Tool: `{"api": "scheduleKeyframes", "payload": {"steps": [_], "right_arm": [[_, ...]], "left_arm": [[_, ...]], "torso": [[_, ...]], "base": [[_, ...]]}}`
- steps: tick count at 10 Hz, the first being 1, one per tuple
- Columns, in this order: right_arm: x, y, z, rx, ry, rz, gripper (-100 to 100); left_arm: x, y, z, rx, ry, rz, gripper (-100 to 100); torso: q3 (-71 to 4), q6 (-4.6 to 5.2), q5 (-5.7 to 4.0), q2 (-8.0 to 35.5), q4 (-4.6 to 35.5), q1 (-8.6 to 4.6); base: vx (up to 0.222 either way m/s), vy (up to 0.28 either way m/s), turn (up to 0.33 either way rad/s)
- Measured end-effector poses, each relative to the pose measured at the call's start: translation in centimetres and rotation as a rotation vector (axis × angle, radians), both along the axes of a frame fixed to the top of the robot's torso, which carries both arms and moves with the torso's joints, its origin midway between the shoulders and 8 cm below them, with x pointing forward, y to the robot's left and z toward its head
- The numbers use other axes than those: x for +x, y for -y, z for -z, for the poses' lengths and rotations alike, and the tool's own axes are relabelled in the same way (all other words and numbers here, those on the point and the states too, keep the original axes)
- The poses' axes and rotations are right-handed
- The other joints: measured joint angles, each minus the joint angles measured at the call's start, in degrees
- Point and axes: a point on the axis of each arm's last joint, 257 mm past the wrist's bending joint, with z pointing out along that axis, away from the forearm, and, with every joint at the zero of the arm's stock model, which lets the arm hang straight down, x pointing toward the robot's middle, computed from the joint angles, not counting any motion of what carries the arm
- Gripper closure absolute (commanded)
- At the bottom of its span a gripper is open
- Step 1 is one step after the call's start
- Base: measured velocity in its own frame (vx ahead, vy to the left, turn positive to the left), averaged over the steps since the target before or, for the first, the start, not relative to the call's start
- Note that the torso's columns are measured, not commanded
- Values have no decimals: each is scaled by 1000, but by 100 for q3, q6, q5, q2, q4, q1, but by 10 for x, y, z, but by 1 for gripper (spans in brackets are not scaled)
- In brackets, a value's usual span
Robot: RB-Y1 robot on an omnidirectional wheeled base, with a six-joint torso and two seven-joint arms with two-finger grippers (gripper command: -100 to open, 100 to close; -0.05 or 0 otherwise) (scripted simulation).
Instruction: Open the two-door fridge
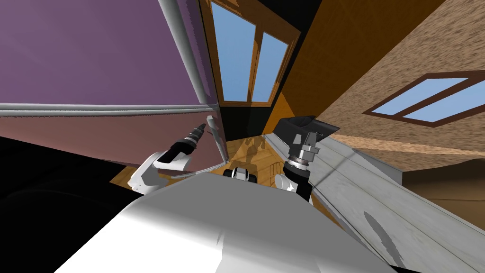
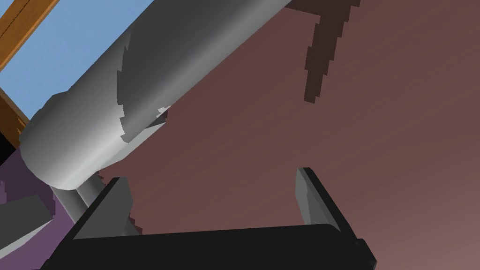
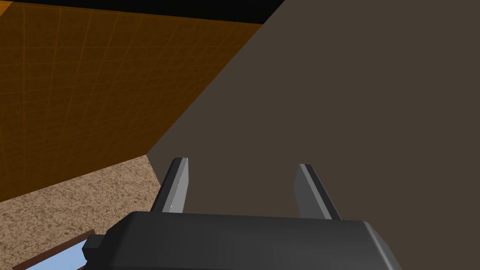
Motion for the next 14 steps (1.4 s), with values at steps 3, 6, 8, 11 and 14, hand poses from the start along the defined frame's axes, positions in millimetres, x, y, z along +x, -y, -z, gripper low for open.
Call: {"api": "scheduleKeyframes", "payload": {"steps": [3, 6, 8, 11, 14], "right_arm": [[0, 0, 0, 0, 0, 0, 0], [0, 0, 0, 0, 0, 0, 0], [0, 0, 0, 0, 0, 0, 0], [0, 0, 0, 0, 0, 0, 0], [0, 0, 0, 0, 0, 0, 0]], "left_arm": [[-5, -12, 4, 31, -49, -31, -100], [-13, -19, 0, 69, -94, -60, -100], [-19, -18, -12, 89, -98, -65, -100], [-17, -9, -27, 104, -72, -51, -100], [-19, -16, -19, 89, -93, -71, -100]], "torso": [[-6, 16, 4, -9, -2, 12], [-44, 51, -26, -56, -2, -33], [-50, 74, -52, -54, 11, -71], [-53, 79, -54, -59, 10, -73], [-51, 62, -33, -67, 0, -33]], "base": [[48, -56, 2], [65, -64, 16], [26, -32, -5], [11, -1, -6], [25, 42, 62]]}}
